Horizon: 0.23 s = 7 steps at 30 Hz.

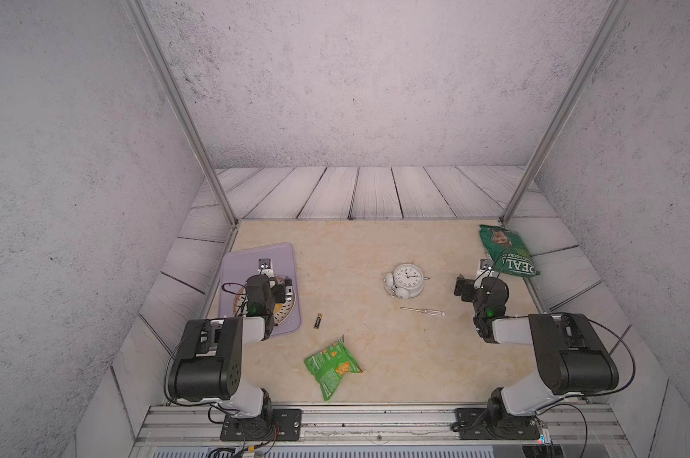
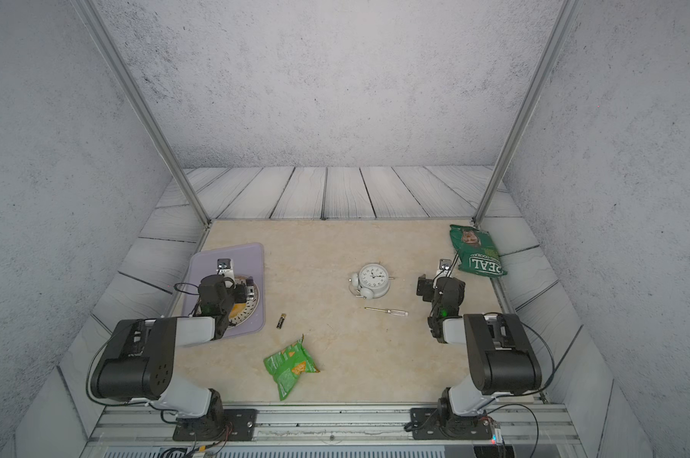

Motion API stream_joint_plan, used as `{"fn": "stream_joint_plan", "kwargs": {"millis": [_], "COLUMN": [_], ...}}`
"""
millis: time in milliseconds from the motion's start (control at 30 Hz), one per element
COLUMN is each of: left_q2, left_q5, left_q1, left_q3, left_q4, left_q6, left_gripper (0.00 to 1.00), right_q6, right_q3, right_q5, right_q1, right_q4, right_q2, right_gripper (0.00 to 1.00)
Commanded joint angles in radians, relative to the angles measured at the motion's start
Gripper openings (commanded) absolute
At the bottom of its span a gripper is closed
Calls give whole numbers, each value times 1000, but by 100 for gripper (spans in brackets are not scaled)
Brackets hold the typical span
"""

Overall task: Remove the battery from the alarm
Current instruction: Reset both arms

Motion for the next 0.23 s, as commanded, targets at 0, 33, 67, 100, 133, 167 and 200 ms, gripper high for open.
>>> {"fn": "stream_joint_plan", "kwargs": {"millis": [0,33,67,100,133,167,200], "left_q2": [-8,-3,-2,-2,-2,-5,-12], "left_q5": [-14,-12,-5,-3,-3,-3,-6], "left_q1": [-9,-7,-4,-3,-3,-2,-3], "left_q3": [9,15,17,16,16,13,4], "left_q4": [14,12,5,5,5,10,17], "left_q6": [12,7,5,4,4,4,4], "left_gripper": [99,99,99,99,99,99,99], "right_q6": [-10,-11,-11,-10,-11,-10,-10], "right_q3": [-3,-3,-3,-2,-3,-3,-3], "right_q5": [-19,-19,-19,-19,-19,-19,-19], "right_q1": [-2,-3,-3,-2,-2,-2,-2], "right_q4": [32,31,30,31,32,32,31], "right_q2": [17,17,17,17,17,18,17], "right_gripper": [99,99,99,99,99,99,99]}}
